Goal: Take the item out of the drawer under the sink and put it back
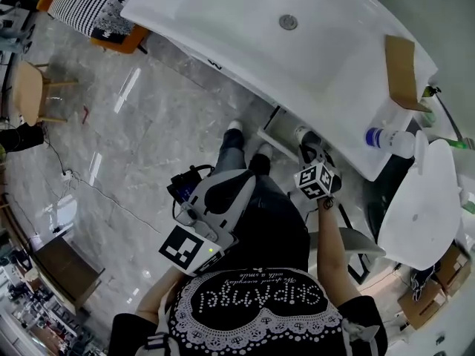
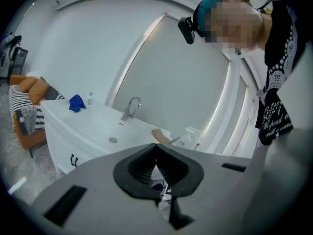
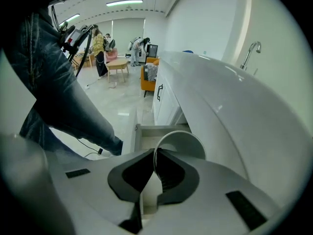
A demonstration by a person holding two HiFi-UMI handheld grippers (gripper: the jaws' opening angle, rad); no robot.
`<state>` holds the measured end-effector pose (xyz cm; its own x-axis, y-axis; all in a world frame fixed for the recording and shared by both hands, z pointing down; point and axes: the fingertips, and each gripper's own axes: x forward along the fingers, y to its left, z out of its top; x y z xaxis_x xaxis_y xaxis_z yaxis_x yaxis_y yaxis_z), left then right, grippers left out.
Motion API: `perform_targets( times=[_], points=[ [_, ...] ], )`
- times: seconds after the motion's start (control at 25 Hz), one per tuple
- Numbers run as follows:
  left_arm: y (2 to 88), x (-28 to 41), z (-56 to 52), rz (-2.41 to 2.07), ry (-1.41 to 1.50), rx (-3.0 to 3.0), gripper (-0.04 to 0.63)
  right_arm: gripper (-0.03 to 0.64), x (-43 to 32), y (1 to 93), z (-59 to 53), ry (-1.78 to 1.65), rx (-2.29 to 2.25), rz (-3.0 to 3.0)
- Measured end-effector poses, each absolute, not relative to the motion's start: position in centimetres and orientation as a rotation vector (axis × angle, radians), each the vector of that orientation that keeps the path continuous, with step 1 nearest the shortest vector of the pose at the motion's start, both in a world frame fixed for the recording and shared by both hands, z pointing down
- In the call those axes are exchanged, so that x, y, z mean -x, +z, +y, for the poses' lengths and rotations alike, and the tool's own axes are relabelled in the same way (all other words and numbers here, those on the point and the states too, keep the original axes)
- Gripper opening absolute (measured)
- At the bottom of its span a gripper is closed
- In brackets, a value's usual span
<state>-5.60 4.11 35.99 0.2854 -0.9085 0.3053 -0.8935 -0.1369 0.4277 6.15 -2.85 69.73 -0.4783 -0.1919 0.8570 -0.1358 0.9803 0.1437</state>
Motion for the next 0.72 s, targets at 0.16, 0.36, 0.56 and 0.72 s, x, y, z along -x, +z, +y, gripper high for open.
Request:
perform_targets(
  times=[0.16,0.36,0.56,0.72],
  points=[
    [36.2,6.0,4.2,-1.617,-0.033,-2.011,0.005,0.026,-6.3,71.2,-3.5,-0.05,-0.222,-2.051],
    [36.4,6.4,4.3,-1.62,-0.026,-1.995,0.005,0.026,-6.4,72.5,-4.1,-0.03,-0.225,-2.025],
    [36.5,6.6,4.5,-1.616,-0.018,-1.991,0.005,0.026,-6.3,73.2,-4.4,-0.015,-0.236,-2.013],
    [36.8,6.3,4.4,-1.613,-0.011,-1.994,0.005,0.026,-6.7,74.4,-5.1,-0.004,-0.249,-1.995]
  ],
)
